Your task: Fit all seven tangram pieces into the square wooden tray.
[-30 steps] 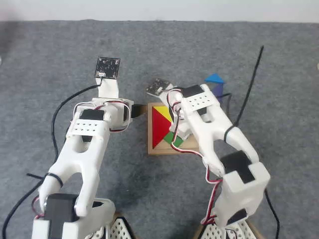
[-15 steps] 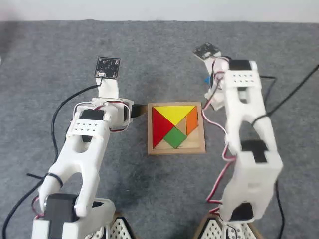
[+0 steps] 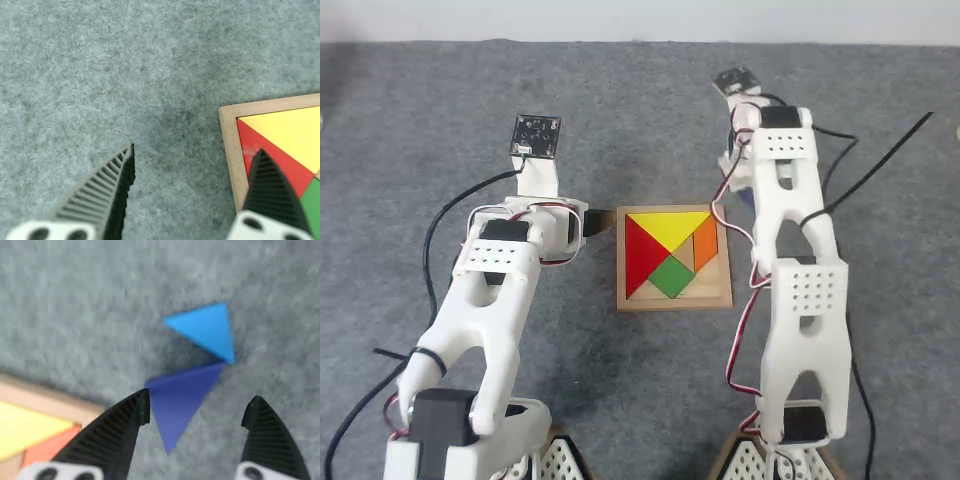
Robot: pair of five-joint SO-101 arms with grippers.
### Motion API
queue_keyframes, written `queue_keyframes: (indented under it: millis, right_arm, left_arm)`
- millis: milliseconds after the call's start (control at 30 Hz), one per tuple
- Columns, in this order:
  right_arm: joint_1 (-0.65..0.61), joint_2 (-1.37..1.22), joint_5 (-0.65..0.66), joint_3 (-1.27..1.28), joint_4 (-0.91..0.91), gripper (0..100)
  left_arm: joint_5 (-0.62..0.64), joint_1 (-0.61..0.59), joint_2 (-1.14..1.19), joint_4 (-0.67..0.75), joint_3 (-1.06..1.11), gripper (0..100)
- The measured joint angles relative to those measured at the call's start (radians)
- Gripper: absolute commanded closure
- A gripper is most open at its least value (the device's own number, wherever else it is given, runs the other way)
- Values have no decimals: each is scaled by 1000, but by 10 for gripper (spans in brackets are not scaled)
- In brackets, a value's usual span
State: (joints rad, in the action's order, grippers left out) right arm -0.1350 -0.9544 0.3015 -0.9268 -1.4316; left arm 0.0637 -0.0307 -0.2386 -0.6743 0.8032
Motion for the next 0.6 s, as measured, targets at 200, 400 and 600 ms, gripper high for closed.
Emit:
queue_keyframes:
  millis: [200, 400, 600]
  right_arm:
    - [-40, -51, -46, -75, 0, 696]
    - [-31, -87, -61, -75, 0, 696]
    - [-28, -104, -74, -75, -14, 696]
  left_arm:
    - [-15, 0, 0, 0, 0, 653]
    - [-18, 0, 0, 0, 0, 653]
    - [-18, 0, 0, 0, 0, 653]
